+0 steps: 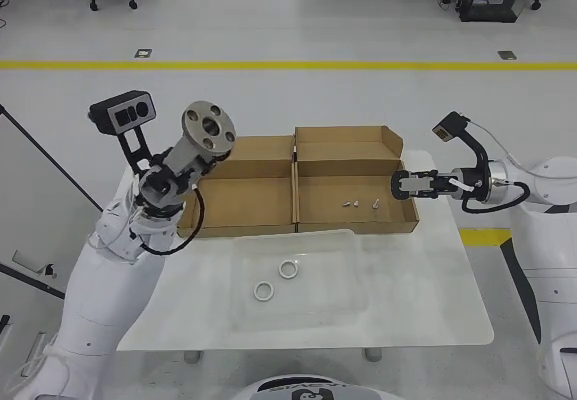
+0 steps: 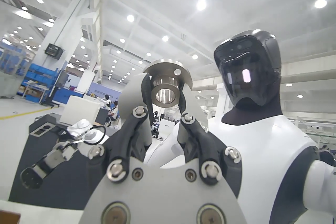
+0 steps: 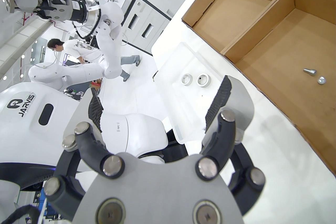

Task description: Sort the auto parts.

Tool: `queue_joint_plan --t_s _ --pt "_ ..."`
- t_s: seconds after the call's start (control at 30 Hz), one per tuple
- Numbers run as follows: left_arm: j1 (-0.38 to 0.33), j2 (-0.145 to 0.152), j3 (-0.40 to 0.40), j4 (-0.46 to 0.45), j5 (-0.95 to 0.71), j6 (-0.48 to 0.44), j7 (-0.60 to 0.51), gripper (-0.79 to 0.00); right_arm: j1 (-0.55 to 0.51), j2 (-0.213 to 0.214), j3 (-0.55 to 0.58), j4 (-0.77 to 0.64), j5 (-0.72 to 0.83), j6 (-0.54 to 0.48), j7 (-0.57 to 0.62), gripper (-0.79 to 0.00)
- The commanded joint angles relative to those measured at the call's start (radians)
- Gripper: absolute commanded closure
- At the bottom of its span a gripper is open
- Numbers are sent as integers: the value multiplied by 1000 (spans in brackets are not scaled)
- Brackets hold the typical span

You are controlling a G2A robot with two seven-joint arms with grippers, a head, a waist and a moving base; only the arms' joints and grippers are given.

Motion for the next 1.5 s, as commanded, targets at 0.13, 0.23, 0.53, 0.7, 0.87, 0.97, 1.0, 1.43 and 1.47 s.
queue_joint_plan --t_s 0.13,0.23,0.53,0.7,0.87,0.97,1.0,1.43,1.47 --pt "-33 -4 2 36 172 92 42 0 0 0 0 0 0 0 0 -785" --pt "-45 -5 0 53 262 140 50 0 0 0 0 0 0 0 0 -785" --pt "-79 1 -3 75 531 302 35 0 0 0 0 0 0 0 0 -785" --pt "-77 8 -3 76 663 361 -3 0 0 0 0 0 0 0 0 -785" --pt "-76 13 2 70 758 396 -28 0 0 0 0 0 0 0 0 -785" --pt "-73 13 7 70 772 412 -26 0 0 0 0 0 0 0 0 -785" --pt "-72 14 8 71 784 417 -28 0 0 0 0 0 0 0 0 -785" --pt "-202 24 64 159 1118 446 -157 0 0 0 0 0 0 0 0 -785" --pt "-218 23 74 174 1134 444 -169 0 0 0 0 0 0 0 0 -785"
